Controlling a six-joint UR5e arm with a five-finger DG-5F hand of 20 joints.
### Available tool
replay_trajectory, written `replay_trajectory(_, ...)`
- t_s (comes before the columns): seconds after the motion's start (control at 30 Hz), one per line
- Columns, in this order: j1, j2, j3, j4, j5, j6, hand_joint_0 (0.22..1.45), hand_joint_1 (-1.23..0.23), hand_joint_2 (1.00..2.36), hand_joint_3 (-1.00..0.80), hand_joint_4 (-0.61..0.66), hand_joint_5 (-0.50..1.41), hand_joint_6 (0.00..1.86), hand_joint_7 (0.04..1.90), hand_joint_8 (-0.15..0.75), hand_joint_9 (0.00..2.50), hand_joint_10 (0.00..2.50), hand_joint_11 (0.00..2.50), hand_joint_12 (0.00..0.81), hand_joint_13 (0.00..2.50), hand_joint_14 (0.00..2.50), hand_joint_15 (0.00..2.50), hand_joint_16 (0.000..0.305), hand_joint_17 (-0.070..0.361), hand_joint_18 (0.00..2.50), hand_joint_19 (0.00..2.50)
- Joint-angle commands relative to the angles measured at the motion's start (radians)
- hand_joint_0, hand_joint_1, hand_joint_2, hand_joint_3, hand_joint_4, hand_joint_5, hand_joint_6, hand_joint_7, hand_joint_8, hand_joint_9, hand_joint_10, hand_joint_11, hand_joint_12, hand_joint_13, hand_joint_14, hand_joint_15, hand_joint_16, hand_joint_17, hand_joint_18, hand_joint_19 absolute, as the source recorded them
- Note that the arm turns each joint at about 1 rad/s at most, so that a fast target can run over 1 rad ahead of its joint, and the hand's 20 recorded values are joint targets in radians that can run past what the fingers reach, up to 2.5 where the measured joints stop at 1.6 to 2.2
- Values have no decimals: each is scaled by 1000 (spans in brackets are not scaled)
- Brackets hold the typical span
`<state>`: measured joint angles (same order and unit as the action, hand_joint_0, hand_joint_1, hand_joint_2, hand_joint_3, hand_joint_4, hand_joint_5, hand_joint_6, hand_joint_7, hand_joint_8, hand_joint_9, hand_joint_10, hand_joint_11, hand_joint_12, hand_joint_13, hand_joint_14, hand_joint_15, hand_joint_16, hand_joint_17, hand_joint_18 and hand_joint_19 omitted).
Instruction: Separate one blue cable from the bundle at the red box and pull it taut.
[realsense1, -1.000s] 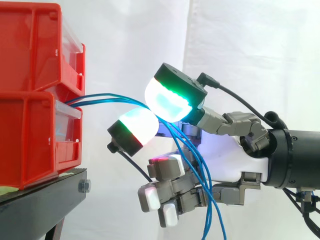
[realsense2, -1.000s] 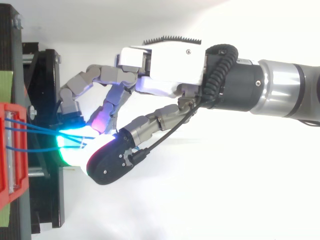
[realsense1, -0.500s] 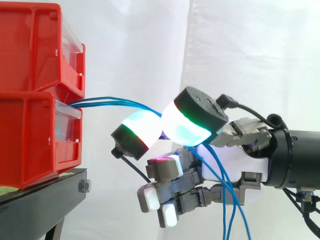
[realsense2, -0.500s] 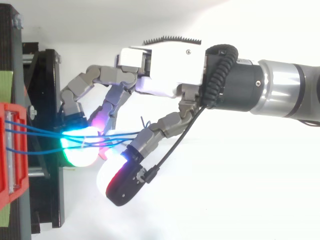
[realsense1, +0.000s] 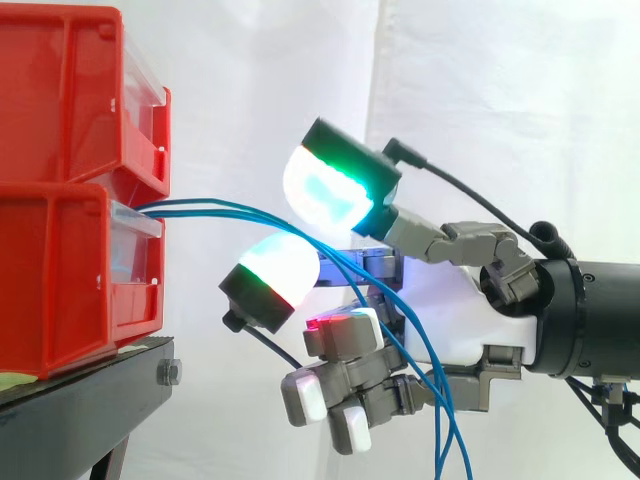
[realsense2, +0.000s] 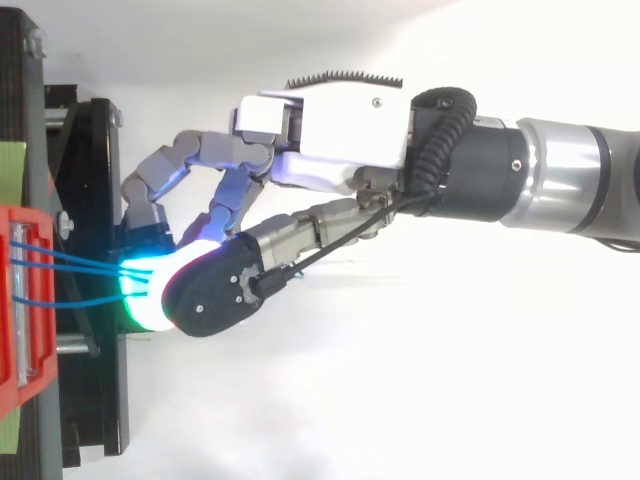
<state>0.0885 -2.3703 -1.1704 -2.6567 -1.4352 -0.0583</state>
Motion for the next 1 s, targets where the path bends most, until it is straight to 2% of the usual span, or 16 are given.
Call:
replay_trajectory(0.0,-3,0,0,3,-4,-2,610,-611,1011,-357,10,-163,843,1110,295,1226,28,1157,410,971,27,787,51,115,892,913)
replay_trajectory(0.13,-3,0,0,3,-4,-5,616,-793,1018,-203,1,-173,862,1134,291,1198,28,1183,412,965,29,787,51,116,895,903)
replay_trajectory(0.23,-4,0,0,3,-4,-11,654,-857,1020,-219,-49,-185,878,1139,283,1159,28,1178,409,952,29,782,51,116,887,871)
replay_trajectory(0.3,-7,0,0,-2,-4,-23,718,-912,1017,-275,-74,-189,879,1250,277,1146,27,1176,401,941,29,776,51,115,886,853)
replay_trajectory(0.33,-7,0,0,-2,-4,-29,757,-934,1014,-326,-86,-195,902,1232,278,1144,30,1176,400,938,29,767,51,114,879,842)
replay_trajectory(0.43,-7,0,0,3,-4,-54,831,-931,1000,-500,-104,-190,915,1225,265,1147,29,1171,385,927,30,769,50,111,845,838)
replay_trajectory(0.6,-9,0,0,3,-4,-67,841,-923,1000,-500,-114,-183,921,1227,260,1160,29,1175,382,928,29,764,48,109,840,812)
replay_trajectory(0.97,-10,0,0,3,-4,-67,753,-957,1000,-500,-51,-165,921,1255,248,1193,29,1202,377,945,28,758,48,108,859,785)
